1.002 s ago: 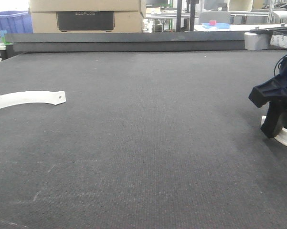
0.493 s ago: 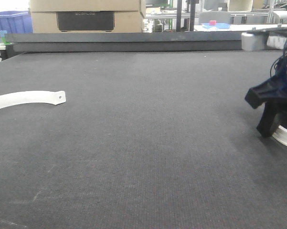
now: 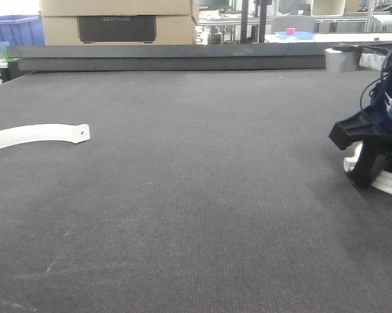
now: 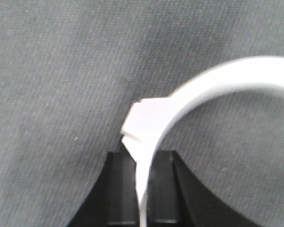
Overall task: Grab PVC pipe and place in blue bin
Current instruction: 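Close the right gripper on the pipe piece's edge and lift it, then lower the left gripper onto the other white curved pipe piece and close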
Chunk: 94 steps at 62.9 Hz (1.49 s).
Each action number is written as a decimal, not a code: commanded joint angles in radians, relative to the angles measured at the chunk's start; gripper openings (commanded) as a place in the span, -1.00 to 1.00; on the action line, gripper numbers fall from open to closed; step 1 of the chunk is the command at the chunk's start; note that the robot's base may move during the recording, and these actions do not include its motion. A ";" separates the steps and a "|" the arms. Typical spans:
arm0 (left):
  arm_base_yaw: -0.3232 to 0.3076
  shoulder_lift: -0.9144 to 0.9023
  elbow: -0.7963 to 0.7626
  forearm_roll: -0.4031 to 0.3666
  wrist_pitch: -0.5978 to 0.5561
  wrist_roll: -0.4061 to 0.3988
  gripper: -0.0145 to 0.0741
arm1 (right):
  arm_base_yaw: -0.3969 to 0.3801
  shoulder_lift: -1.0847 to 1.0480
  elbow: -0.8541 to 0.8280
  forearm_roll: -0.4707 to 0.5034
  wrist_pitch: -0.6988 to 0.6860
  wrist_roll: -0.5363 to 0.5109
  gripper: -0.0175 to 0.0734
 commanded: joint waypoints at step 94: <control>-0.090 0.436 -0.197 -0.081 0.112 -0.006 0.13 | 0.000 -0.570 -0.147 0.189 0.237 -0.005 -0.98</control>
